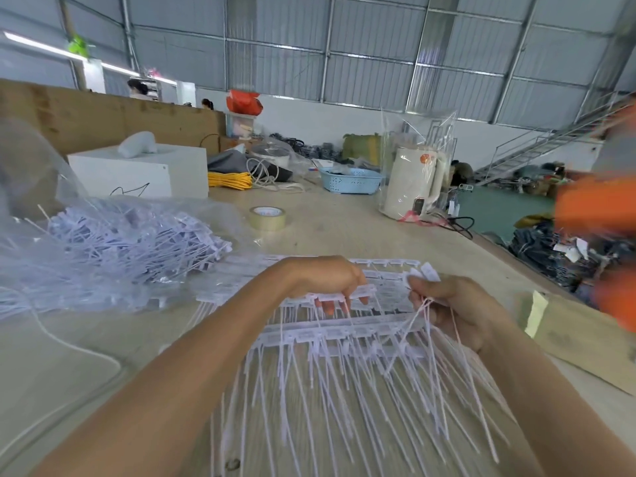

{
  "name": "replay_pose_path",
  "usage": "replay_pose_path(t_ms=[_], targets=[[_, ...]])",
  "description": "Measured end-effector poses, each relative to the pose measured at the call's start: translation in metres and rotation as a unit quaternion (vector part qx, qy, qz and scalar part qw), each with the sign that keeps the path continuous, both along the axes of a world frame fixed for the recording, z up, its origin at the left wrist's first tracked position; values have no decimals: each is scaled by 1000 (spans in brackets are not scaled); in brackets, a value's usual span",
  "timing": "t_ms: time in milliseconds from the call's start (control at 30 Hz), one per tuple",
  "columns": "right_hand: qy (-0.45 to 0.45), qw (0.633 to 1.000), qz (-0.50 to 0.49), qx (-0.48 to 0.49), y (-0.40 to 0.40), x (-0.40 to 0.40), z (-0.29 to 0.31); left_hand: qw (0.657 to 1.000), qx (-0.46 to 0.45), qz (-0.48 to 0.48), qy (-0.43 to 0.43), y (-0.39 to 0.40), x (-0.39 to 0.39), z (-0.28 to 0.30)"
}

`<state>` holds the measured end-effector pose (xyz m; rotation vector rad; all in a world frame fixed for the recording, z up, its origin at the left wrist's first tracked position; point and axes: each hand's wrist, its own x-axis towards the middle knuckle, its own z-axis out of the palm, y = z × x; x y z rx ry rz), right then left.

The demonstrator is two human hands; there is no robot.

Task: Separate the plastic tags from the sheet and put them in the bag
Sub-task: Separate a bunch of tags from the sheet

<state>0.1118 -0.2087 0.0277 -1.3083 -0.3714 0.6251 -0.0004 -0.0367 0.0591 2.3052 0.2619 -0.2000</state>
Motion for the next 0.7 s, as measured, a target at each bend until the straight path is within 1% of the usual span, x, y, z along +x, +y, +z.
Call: replay_pose_path(t_ms=[33, 133, 233, 300, 433, 533, 633, 700], targets=[[-9, 1000, 28, -9, 1, -5, 1, 1000, -1, -7, -2, -2, 0, 0], [-61, 990, 92, -90, 5, -22, -1, 999, 34, -25, 3, -6, 2, -3], [-117, 981, 87, -126, 7, -24, -5, 996, 76, -43, -1, -9, 3, -3], [-145, 976, 85, -136, 9, -26, -9, 995, 84, -52, -14, -10, 3, -2], [-179, 973, 67, -131, 16, -29, -18, 995, 89, -24, -35, -9, 5, -5], [-206, 973, 35, -100, 16, -27, -15, 998, 48, -10, -33, -4, 4, -6], [-208, 976, 19, -54, 15, -24, -13, 996, 87, -11, -11, 1, 5, -7], [-221, 974, 23, -55, 15, -23, -14, 997, 74, -5, -10, 3, 5, -10]])
